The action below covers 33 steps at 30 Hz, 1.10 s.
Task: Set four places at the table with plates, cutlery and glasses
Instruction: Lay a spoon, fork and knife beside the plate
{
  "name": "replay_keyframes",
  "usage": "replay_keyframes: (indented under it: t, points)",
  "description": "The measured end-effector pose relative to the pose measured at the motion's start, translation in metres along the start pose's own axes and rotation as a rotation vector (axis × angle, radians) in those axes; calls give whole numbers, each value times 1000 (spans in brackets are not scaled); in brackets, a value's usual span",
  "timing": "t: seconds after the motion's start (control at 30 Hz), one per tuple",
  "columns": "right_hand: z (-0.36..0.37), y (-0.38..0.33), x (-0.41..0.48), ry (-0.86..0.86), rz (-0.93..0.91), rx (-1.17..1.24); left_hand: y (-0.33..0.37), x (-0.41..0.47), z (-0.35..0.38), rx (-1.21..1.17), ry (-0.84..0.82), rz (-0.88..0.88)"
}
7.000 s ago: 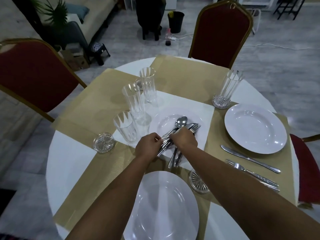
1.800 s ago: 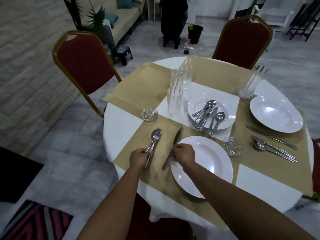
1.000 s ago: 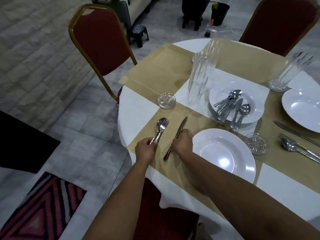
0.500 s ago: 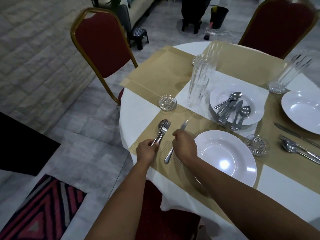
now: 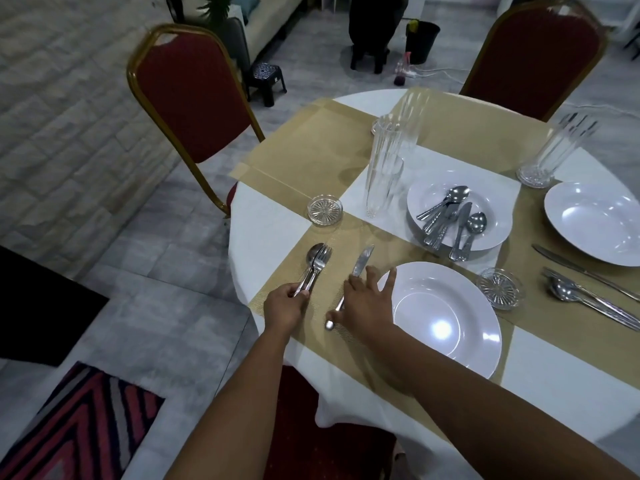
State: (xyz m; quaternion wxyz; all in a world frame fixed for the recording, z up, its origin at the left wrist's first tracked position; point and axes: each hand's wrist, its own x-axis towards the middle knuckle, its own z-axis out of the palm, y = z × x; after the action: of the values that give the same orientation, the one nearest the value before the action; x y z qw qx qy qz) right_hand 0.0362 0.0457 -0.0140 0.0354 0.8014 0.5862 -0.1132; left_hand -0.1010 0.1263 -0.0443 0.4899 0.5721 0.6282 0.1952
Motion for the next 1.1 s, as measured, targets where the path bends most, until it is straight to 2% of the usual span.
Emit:
replay_keyframes:
  t: [1.1]
  points:
    - [-2, 11, -15, 7, 9, -57, 2, -4, 1, 5, 10, 0]
